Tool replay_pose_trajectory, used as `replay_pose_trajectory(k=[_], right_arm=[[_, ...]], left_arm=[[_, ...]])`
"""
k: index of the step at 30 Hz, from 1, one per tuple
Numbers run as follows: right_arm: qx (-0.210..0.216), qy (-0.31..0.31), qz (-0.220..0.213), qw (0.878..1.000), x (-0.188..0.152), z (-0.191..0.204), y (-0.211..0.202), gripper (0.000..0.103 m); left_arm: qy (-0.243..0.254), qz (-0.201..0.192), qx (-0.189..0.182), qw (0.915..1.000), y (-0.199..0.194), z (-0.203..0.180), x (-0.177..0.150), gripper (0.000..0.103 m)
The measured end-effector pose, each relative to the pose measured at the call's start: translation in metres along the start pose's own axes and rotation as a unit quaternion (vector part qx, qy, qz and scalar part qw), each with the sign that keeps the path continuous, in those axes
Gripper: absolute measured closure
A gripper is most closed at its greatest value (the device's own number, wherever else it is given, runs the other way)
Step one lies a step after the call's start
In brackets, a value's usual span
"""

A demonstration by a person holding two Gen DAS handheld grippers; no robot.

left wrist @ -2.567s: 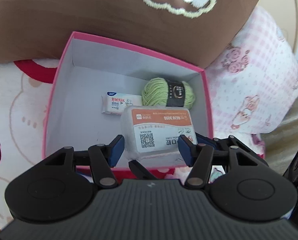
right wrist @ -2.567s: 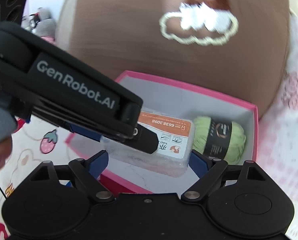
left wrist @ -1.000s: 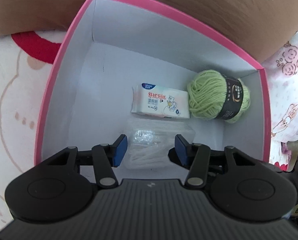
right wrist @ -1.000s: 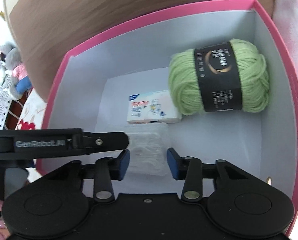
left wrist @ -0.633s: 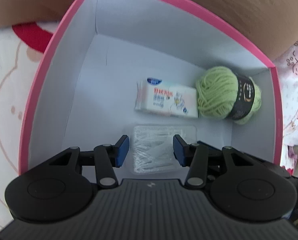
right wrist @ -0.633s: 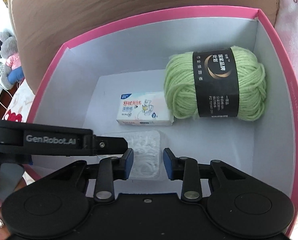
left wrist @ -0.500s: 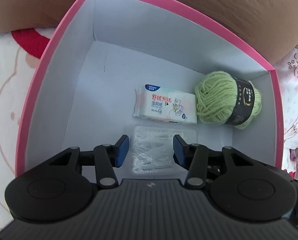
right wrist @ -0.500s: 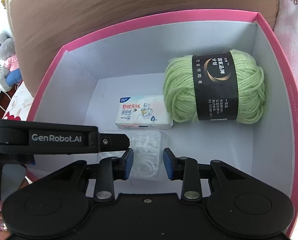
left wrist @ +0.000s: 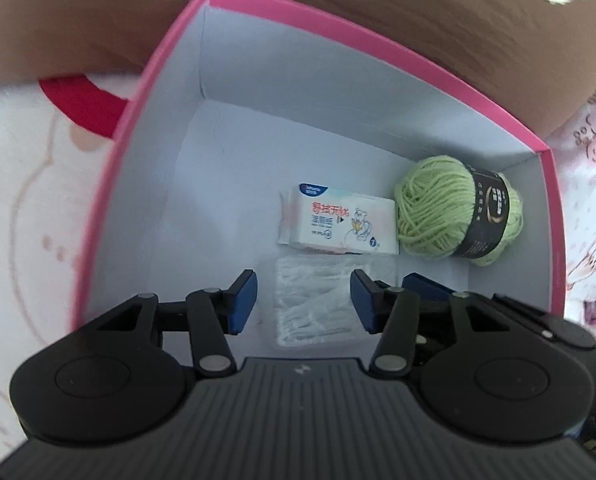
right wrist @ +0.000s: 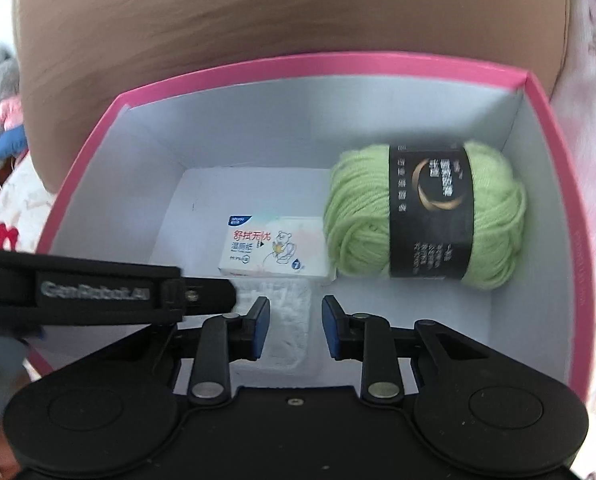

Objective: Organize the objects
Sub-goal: 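Withdraw the left tool from the pink box and raise it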

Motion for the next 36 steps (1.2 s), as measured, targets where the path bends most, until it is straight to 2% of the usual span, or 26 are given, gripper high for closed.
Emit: replay_pose_trajectory(k=[2, 9, 14, 15, 19, 24, 27, 36], right_arm=[[0.002, -0.006, -0.010, 1.000, -0.001, 0.002, -0.011, 0.070], [0.013, -0.051, -0.050, 0.997, -0.004, 0.014, -0.057, 0.070], [0.012, -0.082, -0.060, 0.995, -0.003, 0.027, -0.082, 0.068], [0.010, -0.087, -0.063, 0.994, -0.002, 0.031, -0.085, 0.068], [0.019, -0.092, -0.071, 0.993, -0.002, 0.036, -0.109, 0.067], [0.015, -0.118, -0.076, 0.990, -0.004, 0.048, -0.128, 0.067], [0.018, -0.125, -0.084, 0.988, -0.007, 0.051, -0.147, 0.066], [0.039, -0.097, -0.091, 0.990, -0.022, 0.050, -0.188, 0.066]], left_arm=[[0.024, -0.001, 0.006, 0.9997, -0.012, -0.004, -0.005, 0.049], [0.053, -0.022, 0.001, 0.9983, -0.053, -0.016, -0.008, 0.045], [0.066, -0.027, -0.026, 0.9971, -0.080, -0.024, -0.009, 0.038], [0.065, -0.033, -0.025, 0.9970, -0.094, -0.018, -0.007, 0.038], [0.070, -0.031, -0.031, 0.9966, -0.113, -0.011, -0.006, 0.037], [0.090, -0.041, -0.034, 0.9945, -0.148, -0.013, -0.002, 0.033], [0.094, -0.040, -0.055, 0.9933, -0.167, -0.012, -0.002, 0.033], [0.101, -0.038, -0.052, 0.9928, -0.206, -0.007, -0.013, 0.033]])
Point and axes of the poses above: each gripper's, at about its wrist camera, not at the fingertips, and y roughly the way its jaws point, z to its left, x to its top, the point moved 1 cm from there along y, roughly the way its jaws point, and after that the axes turned 15 degrees about -z, right-handed, at the moved point
